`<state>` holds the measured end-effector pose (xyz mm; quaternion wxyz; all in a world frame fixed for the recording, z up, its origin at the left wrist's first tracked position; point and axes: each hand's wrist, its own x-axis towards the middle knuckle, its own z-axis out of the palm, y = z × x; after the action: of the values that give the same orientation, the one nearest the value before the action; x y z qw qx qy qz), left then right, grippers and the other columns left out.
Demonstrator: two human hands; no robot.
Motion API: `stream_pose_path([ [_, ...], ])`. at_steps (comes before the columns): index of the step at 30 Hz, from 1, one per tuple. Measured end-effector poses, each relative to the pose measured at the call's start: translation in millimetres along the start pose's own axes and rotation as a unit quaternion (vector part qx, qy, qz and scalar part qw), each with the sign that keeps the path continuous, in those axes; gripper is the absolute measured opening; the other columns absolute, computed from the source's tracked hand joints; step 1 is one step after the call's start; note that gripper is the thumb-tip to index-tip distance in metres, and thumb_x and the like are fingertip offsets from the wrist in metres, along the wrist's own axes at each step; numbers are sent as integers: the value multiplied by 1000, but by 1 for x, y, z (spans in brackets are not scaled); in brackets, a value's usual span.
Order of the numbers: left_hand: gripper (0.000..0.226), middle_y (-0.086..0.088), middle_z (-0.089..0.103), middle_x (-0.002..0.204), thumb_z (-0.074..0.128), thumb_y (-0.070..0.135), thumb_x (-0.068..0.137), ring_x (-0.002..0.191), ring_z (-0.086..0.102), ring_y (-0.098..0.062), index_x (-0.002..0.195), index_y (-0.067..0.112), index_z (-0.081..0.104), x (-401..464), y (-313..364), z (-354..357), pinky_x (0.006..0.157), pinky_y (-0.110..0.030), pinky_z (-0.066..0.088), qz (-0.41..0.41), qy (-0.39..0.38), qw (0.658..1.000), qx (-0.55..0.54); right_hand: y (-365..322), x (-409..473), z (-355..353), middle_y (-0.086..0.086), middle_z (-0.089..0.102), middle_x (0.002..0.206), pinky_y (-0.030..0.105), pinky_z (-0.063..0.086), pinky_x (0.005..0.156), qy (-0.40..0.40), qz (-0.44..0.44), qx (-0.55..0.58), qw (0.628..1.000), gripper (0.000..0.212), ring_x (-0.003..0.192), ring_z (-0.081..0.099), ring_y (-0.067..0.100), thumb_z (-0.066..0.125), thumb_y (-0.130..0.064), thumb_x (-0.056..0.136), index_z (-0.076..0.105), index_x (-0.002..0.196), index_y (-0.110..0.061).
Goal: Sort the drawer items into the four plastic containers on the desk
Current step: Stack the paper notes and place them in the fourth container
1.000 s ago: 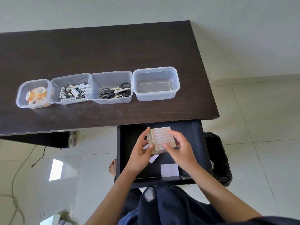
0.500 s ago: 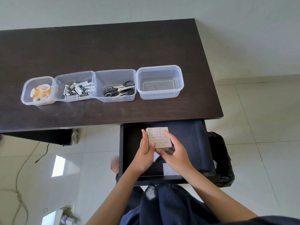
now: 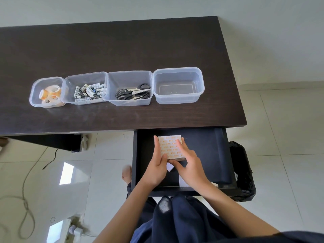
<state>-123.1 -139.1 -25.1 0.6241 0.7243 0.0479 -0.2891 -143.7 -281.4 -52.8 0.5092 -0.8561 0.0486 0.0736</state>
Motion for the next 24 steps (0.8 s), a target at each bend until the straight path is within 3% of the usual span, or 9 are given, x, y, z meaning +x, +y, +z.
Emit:
stream_pose_path([
  [3,77,32,39,131,35,3,100,116,44,20,144,41,-14,-2,0,-7,96,-5,38,22,7,1000,6,3,4,-1,-9,32,148,19,40,103,0,-25,-5,1000,83,119,48,16,76,-13,78,30,147,-19],
  [6,69,18,52,128,44,-1,96,113,55,8,147,33,11,-4,-2,-17,94,-15,47,33,30,999,-9,5,9,-1,-11,42,139,10,37,99,-14,-18,4,1000,79,117,48,11,77,-12,77,37,145,-18],
  [9,53,-4,59,125,50,-2,94,110,62,-5,140,20,38,-7,-6,-28,92,-28,53,22,59,998,-28,2,14,-1,-2,45,143,17,42,100,-40,-8,21,999,77,122,49,13,77,-12,77,38,143,-20],
  [11,46,-11,63,119,52,-3,92,108,65,-16,134,15,46,-11,-8,-34,91,-38,55,9,76,996,-54,0,17,2,-6,41,145,26,44,103,-60,-13,37,997,77,128,47,15,79,-13,75,41,141,-21],
  [14,43,-6,65,115,55,-2,91,106,66,-13,128,19,51,-20,-10,-42,85,-31,57,-3,108,991,-83,0,21,6,-5,41,147,29,42,107,-69,-13,33,997,82,131,46,14,81,-22,72,39,143,-20],
  [19,42,-4,64,116,56,-1,90,101,66,-7,124,24,55,-28,-19,-68,89,-35,56,-28,149,983,-102,16,27,20,-9,48,134,21,42,91,-38,87,-2,995,82,110,54,9,81,-31,72,39,142,-25],
  [24,41,-3,60,119,55,-2,90,98,66,-6,118,27,57,-27,-20,-99,78,-23,57,-43,138,985,-95,43,37,52,0,46,136,40,41,102,-68,154,-136,976,83,127,43,22,76,-42,73,35,144,-29],
])
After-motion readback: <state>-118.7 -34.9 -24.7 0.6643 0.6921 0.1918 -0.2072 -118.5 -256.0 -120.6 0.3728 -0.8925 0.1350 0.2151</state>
